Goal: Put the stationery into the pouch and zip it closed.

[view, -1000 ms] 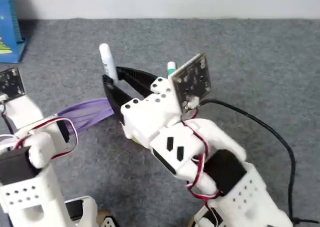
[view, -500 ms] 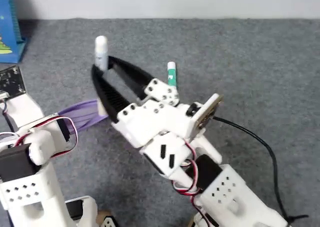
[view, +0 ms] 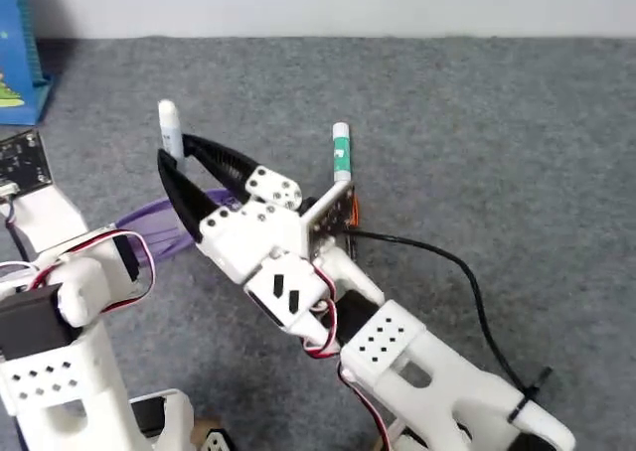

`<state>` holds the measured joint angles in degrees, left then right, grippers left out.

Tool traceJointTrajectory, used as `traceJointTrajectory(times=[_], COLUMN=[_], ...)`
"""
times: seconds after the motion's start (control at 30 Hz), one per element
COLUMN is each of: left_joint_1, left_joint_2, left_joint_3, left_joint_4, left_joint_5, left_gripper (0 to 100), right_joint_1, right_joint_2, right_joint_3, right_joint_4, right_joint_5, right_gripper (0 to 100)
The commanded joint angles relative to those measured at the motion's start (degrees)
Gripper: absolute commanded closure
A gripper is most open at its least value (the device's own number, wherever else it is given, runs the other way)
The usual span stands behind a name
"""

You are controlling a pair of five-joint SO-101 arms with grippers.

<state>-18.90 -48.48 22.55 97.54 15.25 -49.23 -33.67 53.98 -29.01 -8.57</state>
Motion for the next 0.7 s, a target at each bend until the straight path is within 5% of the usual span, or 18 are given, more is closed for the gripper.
traceJointTrajectory(times=[0.0,0.23,0.4,0.67], left_joint_1=[0.4,0.3,0.2,0.1], left_joint_2=[0.7,0.7,0.7,0.7], left_joint_3=[0.0,0.2,0.0,0.0], left_joint_4=[0.1,0.2,0.4,0.4], left_joint_5=[0.2,0.2,0.2,0.4], left_gripper=[99,99,99,99], right_joint_1=[0.0,-0.2,2.8,20.0], right_joint_2=[-0.2,-5.3,-16.8,-17.4], right_joint_3=[1.7,1.9,-2.6,-16.4], right_joint_4=[-3.9,0.3,27.2,67.6], right_joint_5=[0.4,7.1,6.7,-4.1], right_gripper=[98.7,84.6,81.2,83.3])
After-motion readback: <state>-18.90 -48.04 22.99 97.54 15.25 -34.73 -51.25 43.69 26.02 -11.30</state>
